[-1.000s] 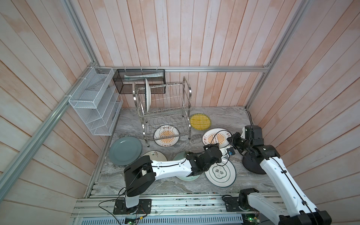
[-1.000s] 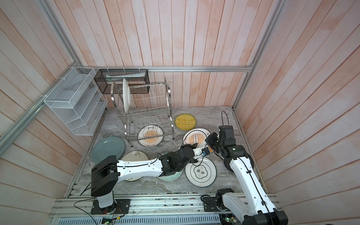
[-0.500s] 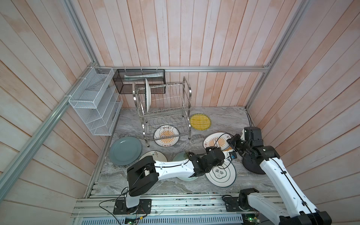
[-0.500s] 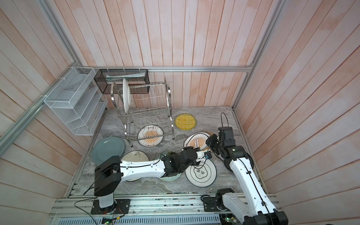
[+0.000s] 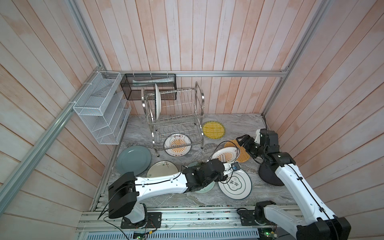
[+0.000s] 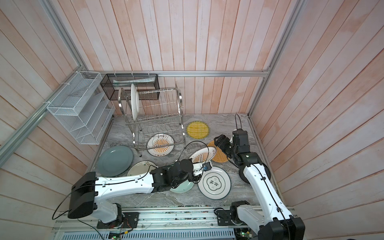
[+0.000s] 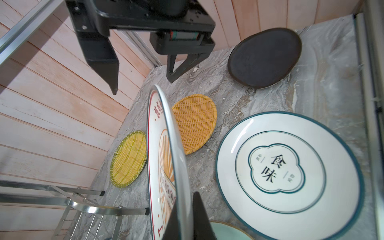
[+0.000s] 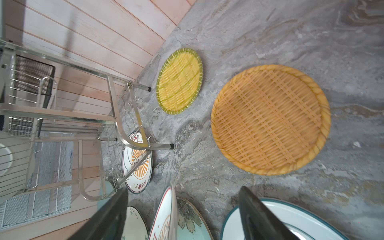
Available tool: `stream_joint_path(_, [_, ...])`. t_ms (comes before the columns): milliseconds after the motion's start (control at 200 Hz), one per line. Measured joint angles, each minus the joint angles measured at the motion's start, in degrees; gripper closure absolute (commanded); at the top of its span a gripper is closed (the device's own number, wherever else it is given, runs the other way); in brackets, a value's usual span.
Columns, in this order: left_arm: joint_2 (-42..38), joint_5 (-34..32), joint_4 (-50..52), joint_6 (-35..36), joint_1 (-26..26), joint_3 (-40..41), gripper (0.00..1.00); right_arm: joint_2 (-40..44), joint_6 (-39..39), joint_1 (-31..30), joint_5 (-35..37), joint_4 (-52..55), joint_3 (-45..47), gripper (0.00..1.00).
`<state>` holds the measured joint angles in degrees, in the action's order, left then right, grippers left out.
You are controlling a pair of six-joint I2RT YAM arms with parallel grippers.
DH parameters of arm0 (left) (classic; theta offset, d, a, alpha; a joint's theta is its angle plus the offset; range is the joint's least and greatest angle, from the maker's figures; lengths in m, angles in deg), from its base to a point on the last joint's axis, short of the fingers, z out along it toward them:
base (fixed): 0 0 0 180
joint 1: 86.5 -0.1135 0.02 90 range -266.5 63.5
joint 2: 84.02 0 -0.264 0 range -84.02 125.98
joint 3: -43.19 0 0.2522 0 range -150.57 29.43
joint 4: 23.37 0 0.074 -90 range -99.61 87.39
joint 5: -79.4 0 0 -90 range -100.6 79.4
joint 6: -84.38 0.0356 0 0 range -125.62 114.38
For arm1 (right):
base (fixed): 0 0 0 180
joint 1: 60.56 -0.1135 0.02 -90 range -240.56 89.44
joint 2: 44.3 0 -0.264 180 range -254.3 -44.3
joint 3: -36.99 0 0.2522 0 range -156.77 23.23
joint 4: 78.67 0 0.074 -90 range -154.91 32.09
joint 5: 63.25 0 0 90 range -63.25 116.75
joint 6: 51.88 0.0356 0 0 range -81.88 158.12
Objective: Load plates into a dish rack
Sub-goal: Place the plate on the dish rack.
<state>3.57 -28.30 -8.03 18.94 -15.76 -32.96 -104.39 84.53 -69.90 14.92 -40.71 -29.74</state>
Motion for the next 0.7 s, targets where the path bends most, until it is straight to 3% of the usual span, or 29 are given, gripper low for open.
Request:
stream_joint_path(65, [-3.2,1.0,1.3,-1.8,0.0,2.0,1.0,0.1,-2.3,0.0,-1.0,-3.3,0.3,0.02])
stream_joint_path(390, [-15.8,2.1,9.6,-13.2,0.0,7.1,1.0,7.1,-11.0,0.4,-11.9,-23.4,12.9,0.02])
stream_joint_path(700, [-25.6,-5.7,12.5,-27.8,0.0,4.1,1.0,12.4,-10.2,-0.2,-19.7,-40.2,25.4,0.02])
